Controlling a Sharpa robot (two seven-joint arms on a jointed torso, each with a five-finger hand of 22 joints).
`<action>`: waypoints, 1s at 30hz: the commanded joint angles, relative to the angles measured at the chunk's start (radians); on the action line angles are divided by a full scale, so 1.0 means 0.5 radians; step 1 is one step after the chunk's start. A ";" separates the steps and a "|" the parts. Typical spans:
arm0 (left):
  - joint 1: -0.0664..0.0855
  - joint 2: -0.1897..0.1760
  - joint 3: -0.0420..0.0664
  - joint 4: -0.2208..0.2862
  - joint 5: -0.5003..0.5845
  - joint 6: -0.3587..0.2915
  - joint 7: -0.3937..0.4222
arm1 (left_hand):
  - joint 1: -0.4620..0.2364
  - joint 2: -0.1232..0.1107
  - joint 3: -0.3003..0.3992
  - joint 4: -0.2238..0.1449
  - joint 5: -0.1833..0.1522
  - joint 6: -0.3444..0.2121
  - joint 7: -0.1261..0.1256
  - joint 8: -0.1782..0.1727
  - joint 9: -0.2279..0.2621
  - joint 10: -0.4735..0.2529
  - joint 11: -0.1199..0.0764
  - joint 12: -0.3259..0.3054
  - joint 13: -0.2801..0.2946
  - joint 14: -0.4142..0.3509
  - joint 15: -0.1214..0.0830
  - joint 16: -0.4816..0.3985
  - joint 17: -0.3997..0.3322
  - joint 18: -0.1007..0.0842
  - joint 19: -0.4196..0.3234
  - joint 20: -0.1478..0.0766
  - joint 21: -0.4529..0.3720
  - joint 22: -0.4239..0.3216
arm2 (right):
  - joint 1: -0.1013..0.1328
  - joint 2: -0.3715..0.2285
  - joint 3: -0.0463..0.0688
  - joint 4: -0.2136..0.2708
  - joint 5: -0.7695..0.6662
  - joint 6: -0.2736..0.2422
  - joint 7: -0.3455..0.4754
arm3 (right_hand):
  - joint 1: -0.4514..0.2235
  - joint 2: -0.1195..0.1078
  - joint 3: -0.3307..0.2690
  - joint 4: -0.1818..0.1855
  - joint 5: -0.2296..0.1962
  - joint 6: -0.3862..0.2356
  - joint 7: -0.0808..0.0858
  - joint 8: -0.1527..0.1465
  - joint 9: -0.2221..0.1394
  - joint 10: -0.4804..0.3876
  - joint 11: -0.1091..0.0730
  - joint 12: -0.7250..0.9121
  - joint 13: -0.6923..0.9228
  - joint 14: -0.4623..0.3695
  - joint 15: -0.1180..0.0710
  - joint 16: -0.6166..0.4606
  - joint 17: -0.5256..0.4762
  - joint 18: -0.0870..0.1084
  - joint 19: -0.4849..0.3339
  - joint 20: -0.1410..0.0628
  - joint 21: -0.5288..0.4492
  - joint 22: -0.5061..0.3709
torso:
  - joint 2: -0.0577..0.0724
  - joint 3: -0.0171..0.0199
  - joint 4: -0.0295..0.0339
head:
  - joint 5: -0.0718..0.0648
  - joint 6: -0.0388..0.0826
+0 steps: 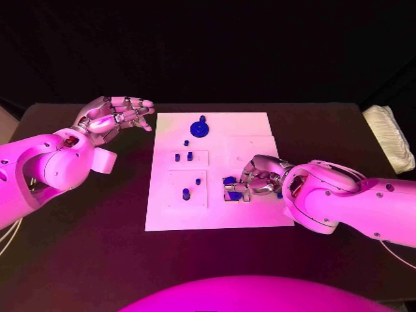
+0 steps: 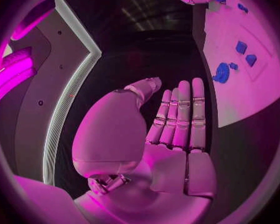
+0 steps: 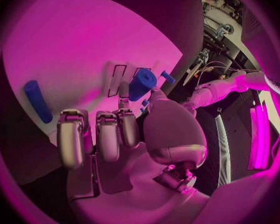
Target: Assemble the parts on the task board
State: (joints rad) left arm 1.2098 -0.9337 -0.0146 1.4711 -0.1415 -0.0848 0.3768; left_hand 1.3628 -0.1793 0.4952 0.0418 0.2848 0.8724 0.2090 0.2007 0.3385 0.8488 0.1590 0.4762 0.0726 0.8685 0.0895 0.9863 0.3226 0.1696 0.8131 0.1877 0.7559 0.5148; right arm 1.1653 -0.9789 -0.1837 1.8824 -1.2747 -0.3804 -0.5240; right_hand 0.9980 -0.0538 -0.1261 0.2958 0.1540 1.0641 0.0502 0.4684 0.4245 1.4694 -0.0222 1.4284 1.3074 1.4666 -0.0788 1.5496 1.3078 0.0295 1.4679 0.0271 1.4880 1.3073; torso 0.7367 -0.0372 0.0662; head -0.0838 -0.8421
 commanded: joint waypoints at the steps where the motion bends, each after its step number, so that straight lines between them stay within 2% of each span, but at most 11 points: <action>1: 0.001 0.002 0.001 0.002 0.008 0.030 0.009 | -0.011 0.012 -0.004 0.014 0.003 -0.006 -0.001 -0.001 -0.004 -0.019 -0.002 -0.006 -0.002 -0.007 0.009 -0.012 0.003 0.024 0.017 0.001 -0.014 -0.003 | -0.002 0.000 0.000 0.000 -0.022 -0.019 0.022 | -0.055 -0.025 -0.025 0.002 -0.058 -0.016 0.001 0.010 -0.003 0.053 0.001 -0.017 0.300 0.189 -0.012 0.004 0.436 -0.024 0.172 -0.011 -0.010 0.474 | 0.001 0.0003 0.000 | -0.001 -0.002; 4: 0.001 0.002 0.001 0.001 0.008 0.028 0.008 | -0.011 0.012 -0.004 0.014 0.003 -0.006 -0.001 -0.001 -0.004 -0.019 -0.002 -0.006 -0.002 -0.007 0.009 -0.012 0.003 0.024 0.017 0.001 -0.014 -0.003 | -0.002 -0.006 0.000 0.004 -0.027 -0.035 0.034 | -0.118 -0.065 -0.034 0.005 -0.107 -0.024 0.003 0.014 -0.006 0.047 0.003 -0.030 0.294 0.188 -0.011 0.002 0.433 -0.023 0.171 -0.011 -0.016 0.473 | 0.000 -0.0001 0.000 | 0.000 0.000; 8: 0.001 0.002 0.001 -0.001 0.008 0.026 0.007 | -0.010 0.011 -0.003 0.015 0.003 -0.013 0.001 -0.005 -0.006 -0.022 -0.001 -0.006 -0.002 -0.008 0.009 -0.011 0.004 0.024 0.019 0.001 -0.018 -0.006 | -0.002 -0.027 0.000 0.018 -0.042 -0.047 0.069 | -0.092 -0.065 -0.017 0.000 -0.105 -0.030 0.004 0.016 -0.008 0.046 0.004 -0.036 0.293 0.189 -0.010 0.003 0.435 -0.023 0.171 -0.010 -0.015 0.474 | -0.001 0.0013 0.000 | 0.001 0.001; 14: 0.001 0.001 0.001 -0.005 0.008 0.023 0.008 | -0.009 0.011 -0.003 0.015 0.003 -0.015 0.002 -0.006 -0.006 -0.023 -0.001 -0.006 -0.002 -0.008 0.009 -0.011 0.005 0.025 0.019 0.001 -0.019 -0.007 | 0.001 -0.094 0.001 0.053 -0.020 -0.060 0.191 | 0.080 -0.031 0.015 -0.007 0.045 -0.042 0.006 0.030 -0.017 0.049 0.005 -0.038 0.303 0.191 -0.009 0.005 0.443 -0.024 0.172 -0.009 -0.011 0.476 | -0.002 0.0005 0.001 | 0.000 0.001; 17: 0.001 0.001 0.001 -0.005 0.008 0.023 0.008 | -0.009 0.011 -0.003 0.015 0.003 -0.015 0.002 -0.006 -0.006 -0.023 -0.001 -0.006 -0.002 -0.008 0.009 -0.011 0.005 0.025 0.019 0.001 -0.019 -0.007 | 0.002 -0.114 0.001 0.061 0.000 -0.057 0.239 | 0.117 -0.023 0.017 -0.009 0.061 -0.044 0.005 0.032 -0.019 0.050 0.005 -0.037 0.306 0.191 -0.009 0.006 0.446 -0.024 0.172 -0.009 -0.010 0.477 | -0.001 0.0006 -0.001 | 0.001 0.003; 19: 0.001 0.002 0.001 -0.007 0.008 0.024 0.008 | -0.009 0.011 -0.003 0.015 0.003 -0.015 0.002 -0.006 -0.006 -0.023 -0.001 -0.006 -0.002 -0.008 0.009 -0.011 0.005 0.025 0.019 0.001 -0.019 -0.007 | 0.003 -0.134 0.001 0.069 0.030 -0.047 0.310 | 0.256 -0.013 0.029 -0.017 0.074 -0.050 0.005 0.037 -0.025 0.055 0.003 -0.031 0.316 0.192 -0.010 0.008 0.450 -0.026 0.174 -0.010 -0.005 0.479 | -0.001 0.0020 -0.002 | 0.002 0.006; 20: 0.001 0.002 0.001 -0.007 0.008 0.024 0.008 | -0.009 0.011 -0.003 0.015 0.003 -0.015 0.002 -0.006 -0.006 -0.023 -0.001 -0.006 -0.002 -0.008 0.009 -0.011 0.005 0.025 0.019 0.001 -0.019 -0.007 | 0.004 -0.140 0.001 0.072 0.039 -0.040 0.333 | 0.281 -0.012 0.031 -0.018 0.074 -0.051 0.004 0.038 -0.026 0.056 0.003 -0.030 0.317 0.193 -0.010 0.009 0.452 -0.026 0.174 -0.011 -0.003 0.480 | -0.001 0.0022 -0.002 | 0.003 0.005; 22: 0.000 0.002 0.001 -0.008 0.008 0.024 0.008 | -0.009 0.011 -0.003 0.015 0.003 -0.015 0.002 -0.006 -0.006 -0.023 -0.001 -0.006 -0.002 -0.008 0.009 -0.011 0.005 0.025 0.019 0.001 -0.019 -0.007 | 0.004 -0.151 0.001 0.077 0.054 -0.018 0.377 | 0.436 -0.032 0.074 -0.027 -0.013 -0.055 0.003 0.040 -0.035 0.060 0.002 -0.025 0.326 0.193 -0.011 0.009 0.454 -0.026 0.175 -0.012 -0.001 0.482 | -0.001 0.0035 -0.004 | 0.005 0.003; 24: 0.000 0.002 0.001 -0.009 0.008 0.024 0.007 | -0.009 0.011 -0.003 0.015 0.003 -0.015 0.002 -0.006 -0.006 -0.023 -0.001 -0.006 -0.002 -0.008 0.009 -0.011 0.005 0.025 0.019 0.001 -0.019 -0.007 | 0.004 -0.156 0.001 0.081 0.060 0.004 0.403 | 0.557 -0.082 0.132 -0.037 -0.047 -0.054 0.004 0.037 -0.045 0.062 0.003 -0.024 0.330 0.194 -0.012 0.010 0.457 -0.027 0.175 -0.012 0.001 0.483 | 0.000 0.0033 -0.004 | 0.002 0.003; 27: 0.000 0.003 0.001 -0.010 0.008 0.026 0.007 | -0.008 0.012 -0.002 0.015 0.003 -0.015 0.002 -0.006 -0.006 -0.025 0.000 -0.006 -0.002 -0.008 0.009 -0.011 0.005 0.025 0.020 0.002 -0.021 -0.008 | 0.004 -0.161 0.001 0.085 0.018 0.035 0.419 | 0.611 -0.125 0.167 -0.024 -0.055 -0.048 0.004 0.035 -0.054 0.065 0.003 -0.019 0.336 0.193 -0.011 0.009 0.455 -0.027 0.176 -0.012 0.003 0.484 | 0.000 0.0004 -0.001 | 0.000 0.004; 30: 0.000 0.003 0.001 -0.010 0.008 0.028 0.008 | -0.007 0.013 -0.002 0.015 0.003 -0.015 0.002 -0.006 -0.006 -0.025 0.000 -0.006 -0.002 -0.008 0.009 -0.011 0.005 0.025 0.020 0.002 -0.021 -0.008 | 0.004 -0.158 0.001 0.081 -0.030 0.060 0.409 | 0.625 -0.142 0.178 -0.020 -0.061 -0.043 0.004 0.035 -0.057 0.068 0.002 -0.014 0.340 0.193 -0.011 0.010 0.457 -0.028 0.176 -0.012 0.005 0.484 | 0.000 -0.0002 0.002 | -0.002 0.004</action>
State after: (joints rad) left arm 1.2098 -0.9335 -0.0146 1.4652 -0.1415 -0.0850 0.3750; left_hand 1.3628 -0.1793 0.4926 0.0443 0.2848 0.8724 0.2089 0.2007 0.3366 0.8415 0.1591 0.4762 0.0729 0.8685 0.0895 0.9863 0.3244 0.1696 0.8168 0.1914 0.7504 0.5116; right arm 1.1676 -1.0585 -0.1831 1.9224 -1.2633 -0.3855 -0.3593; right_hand 1.3053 -0.1258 -0.0406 0.2857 0.1268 1.0435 0.0494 0.4838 0.3971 1.4693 -0.0221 1.4161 1.3073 1.4666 -0.0787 1.5496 1.3075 0.0294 1.4679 0.0271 1.4871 1.3078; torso 0.7364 -0.0364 0.0656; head -0.0837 -0.8400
